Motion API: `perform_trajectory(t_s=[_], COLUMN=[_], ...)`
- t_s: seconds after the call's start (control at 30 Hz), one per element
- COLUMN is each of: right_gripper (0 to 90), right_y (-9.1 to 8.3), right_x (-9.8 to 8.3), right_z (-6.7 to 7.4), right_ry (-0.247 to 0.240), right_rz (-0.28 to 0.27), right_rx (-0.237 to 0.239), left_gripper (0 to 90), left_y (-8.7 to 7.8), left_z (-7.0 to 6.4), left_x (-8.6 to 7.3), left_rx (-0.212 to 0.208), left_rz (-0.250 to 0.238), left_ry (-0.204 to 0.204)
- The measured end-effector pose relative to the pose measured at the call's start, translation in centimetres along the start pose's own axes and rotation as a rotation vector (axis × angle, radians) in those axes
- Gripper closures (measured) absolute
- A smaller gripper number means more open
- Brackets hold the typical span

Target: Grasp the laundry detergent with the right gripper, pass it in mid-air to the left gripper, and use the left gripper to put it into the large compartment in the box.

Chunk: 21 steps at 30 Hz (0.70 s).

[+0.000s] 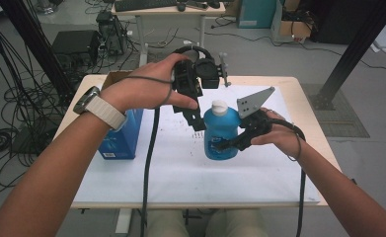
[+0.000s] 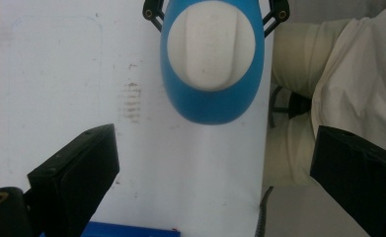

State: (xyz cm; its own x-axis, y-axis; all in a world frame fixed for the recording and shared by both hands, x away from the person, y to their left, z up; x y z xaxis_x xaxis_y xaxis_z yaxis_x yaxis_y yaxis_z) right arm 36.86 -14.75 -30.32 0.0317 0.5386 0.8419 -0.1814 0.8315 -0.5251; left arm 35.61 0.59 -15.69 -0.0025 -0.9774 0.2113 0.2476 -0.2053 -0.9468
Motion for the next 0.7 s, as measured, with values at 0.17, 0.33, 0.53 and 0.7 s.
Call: perform_trajectory(t_s=[0.17,0.33,0.53,0.7], right_gripper=[42.6,42.6,42.6,42.6], right_y=[0.48,0.69,0.77,0.77], right_x=[-0.09,0.01,0.08,0.14], right_z=[-0.04,-0.08,-0.08,-0.1], right_ry=[0.001,-0.003,-0.006,-0.009], right_rz=[0.0,-0.004,-0.002,-0.001], right_rx=[0.01,0.015,0.015,0.017], left_gripper=[4.9,5.0,4.9,4.9], left_y=[0.07,0.14,0.22,0.31], left_z=[-0.13,-0.17,-0.18,-0.21], left_x=[-0.05,-0.01,0.24,0.47], left_rx=[-0.002,-0.001,-0.002,-0.008], left_rz=[-0.004,-0.011,-0.015,-0.016], left_ry=[0.001,0.0,0.005,0.006])
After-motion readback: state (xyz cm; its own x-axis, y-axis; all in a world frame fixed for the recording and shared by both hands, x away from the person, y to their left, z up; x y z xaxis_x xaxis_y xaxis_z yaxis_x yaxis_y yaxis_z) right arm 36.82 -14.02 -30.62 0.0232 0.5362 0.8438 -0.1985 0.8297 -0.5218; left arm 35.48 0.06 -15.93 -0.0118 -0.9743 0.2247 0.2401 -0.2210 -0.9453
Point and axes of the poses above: each handheld gripper's, and its own axes: y roughly forward along the jaws, x roughly out of its top, z roughly to its left, the point moved 3 cm from there along y, roughly forward along the jaws, and after that the axes turned 9 degrees about x, right-handed, at the moved point
